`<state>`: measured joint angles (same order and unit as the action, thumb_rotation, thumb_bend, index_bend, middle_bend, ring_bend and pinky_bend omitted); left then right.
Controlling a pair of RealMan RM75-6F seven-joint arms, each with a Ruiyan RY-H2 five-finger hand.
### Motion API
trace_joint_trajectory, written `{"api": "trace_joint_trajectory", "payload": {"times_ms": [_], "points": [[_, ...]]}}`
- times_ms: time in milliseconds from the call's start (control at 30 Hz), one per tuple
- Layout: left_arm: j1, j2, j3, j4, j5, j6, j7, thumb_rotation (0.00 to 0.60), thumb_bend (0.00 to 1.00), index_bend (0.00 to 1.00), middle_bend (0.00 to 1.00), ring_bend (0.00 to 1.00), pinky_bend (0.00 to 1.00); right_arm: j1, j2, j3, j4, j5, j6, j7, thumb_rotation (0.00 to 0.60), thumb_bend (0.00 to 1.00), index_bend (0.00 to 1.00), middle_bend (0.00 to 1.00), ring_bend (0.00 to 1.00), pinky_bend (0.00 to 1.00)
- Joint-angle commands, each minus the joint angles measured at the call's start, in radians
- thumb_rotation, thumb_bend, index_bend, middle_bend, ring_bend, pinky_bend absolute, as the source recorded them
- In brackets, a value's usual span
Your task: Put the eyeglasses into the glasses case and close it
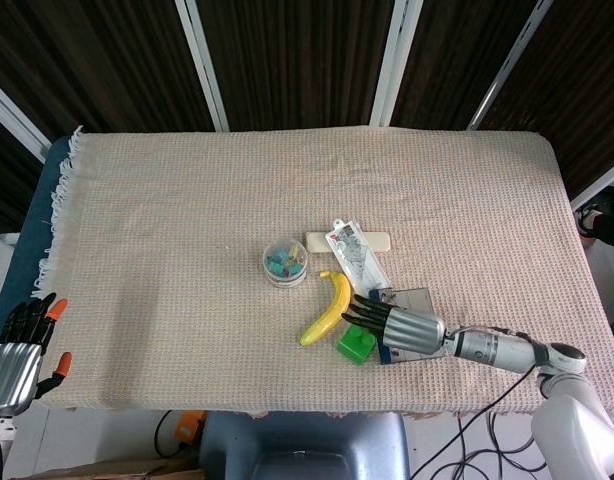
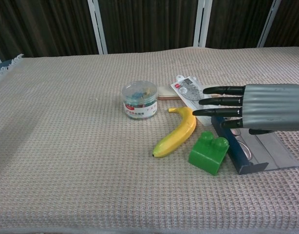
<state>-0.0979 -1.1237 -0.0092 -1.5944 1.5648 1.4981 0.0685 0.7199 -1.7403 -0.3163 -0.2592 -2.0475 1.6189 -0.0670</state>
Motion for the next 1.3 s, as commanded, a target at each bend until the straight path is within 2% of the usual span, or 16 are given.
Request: {"api": "trace_joint_trajectory", "payload": {"times_ms": [33, 267, 400, 733, 967, 1300], "points": [[0.001, 0.000, 0.000, 0.001, 0.000, 0.001, -0.001, 0.600, 0.41, 0.00, 0.00, 0.00, 0.03, -0.013, 0.002, 0.014, 0.007, 0.021, 0.015, 0.021, 0.600, 0.25, 0.53, 0.13, 0.00, 0.00], [0.000, -0.001, 0.001, 0.002, 0.003, 0.001, -0.001, 0.600, 0.41, 0.00, 0.00, 0.00, 0.03, -0.061, 0.011, 0.061, 0.025, 0.098, 0.025, 0.140, 0.600, 0.20, 0.41, 0.13, 0.00, 0.00], [0.000, -0.003, 0.002, 0.002, 0.004, 0.000, 0.002, 0.600, 0.41, 0.00, 0.00, 0.00, 0.04, -0.088, 0.012, 0.076, 0.039, 0.127, 0.021, 0.204, 0.600, 0.18, 0.40, 0.13, 0.00, 0.00], [-0.005, -0.010, 0.001, 0.000, -0.001, -0.010, 0.020, 0.600, 0.41, 0.00, 0.00, 0.00, 0.04, -0.121, 0.045, 0.051, 0.078, 0.133, -0.014, 0.361, 0.600, 0.18, 0.47, 0.13, 0.00, 0.00], [-0.008, -0.014, 0.000, 0.000, -0.003, -0.016, 0.029, 0.600, 0.41, 0.00, 0.00, 0.00, 0.04, -0.132, 0.076, 0.003, 0.114, 0.097, -0.038, 0.345, 0.600, 0.18, 0.53, 0.13, 0.00, 0.00], [-0.006, -0.015, 0.002, -0.002, 0.000, -0.012, 0.032, 0.600, 0.41, 0.00, 0.00, 0.00, 0.04, -0.162, 0.045, -0.001, 0.114, 0.108, -0.050, 0.367, 0.600, 0.19, 0.57, 0.13, 0.00, 0.00]]}}
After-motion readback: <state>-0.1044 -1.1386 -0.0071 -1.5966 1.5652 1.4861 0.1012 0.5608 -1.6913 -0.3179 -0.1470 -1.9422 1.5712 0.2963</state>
